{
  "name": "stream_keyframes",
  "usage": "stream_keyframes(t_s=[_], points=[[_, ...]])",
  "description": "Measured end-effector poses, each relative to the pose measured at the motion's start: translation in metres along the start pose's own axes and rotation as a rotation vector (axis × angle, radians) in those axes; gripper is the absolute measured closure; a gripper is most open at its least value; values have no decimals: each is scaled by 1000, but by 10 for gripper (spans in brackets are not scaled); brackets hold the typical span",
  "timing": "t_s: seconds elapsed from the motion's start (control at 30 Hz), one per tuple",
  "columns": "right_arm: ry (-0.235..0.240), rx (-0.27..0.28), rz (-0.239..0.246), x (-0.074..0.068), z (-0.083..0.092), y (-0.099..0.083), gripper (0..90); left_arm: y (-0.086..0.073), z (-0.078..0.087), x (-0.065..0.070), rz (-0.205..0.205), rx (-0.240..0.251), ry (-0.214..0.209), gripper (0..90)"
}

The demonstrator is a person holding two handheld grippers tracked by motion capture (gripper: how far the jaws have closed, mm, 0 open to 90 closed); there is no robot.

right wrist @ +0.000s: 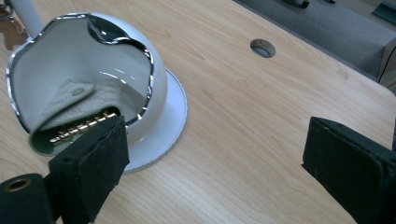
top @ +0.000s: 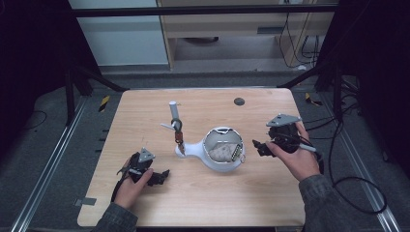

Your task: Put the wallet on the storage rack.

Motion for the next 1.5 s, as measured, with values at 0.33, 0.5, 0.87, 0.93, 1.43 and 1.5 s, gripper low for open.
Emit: stream_keyframes(t_s=[0.33, 0.5, 0.87, 0.93, 1.43, 1.5], points=[[-15, -25, -94, 19, -13, -33, 60, 0, 0, 0, 0, 0, 0, 0], [-25, -18, -109, 25, -15, -50, 65, 0, 0, 0, 1, 0, 0, 0], [-25, -46, -164, 31, -36, -84, 76, 0, 0, 0, 0, 0, 0, 0], [-21, -47, -175, 31, -38, -86, 76, 0, 0, 0, 0, 0, 0, 0], [-3, -46, -282, 35, -65, -99, 43, 0, 0, 0, 1, 1, 0, 0], [-9, -40, -285, 35, -67, -100, 42, 0, 0, 0, 0, 0, 0, 0]])
Point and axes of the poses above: each handheld gripper's, and its own axes: z roughly backward along the jaws, y roughly out of its top, x roughly to its right, the point moved 2 cm from there along -z, roughly forward along the jaws, and after that the axes turned 6 degrees about y, right-handed, at the moved point
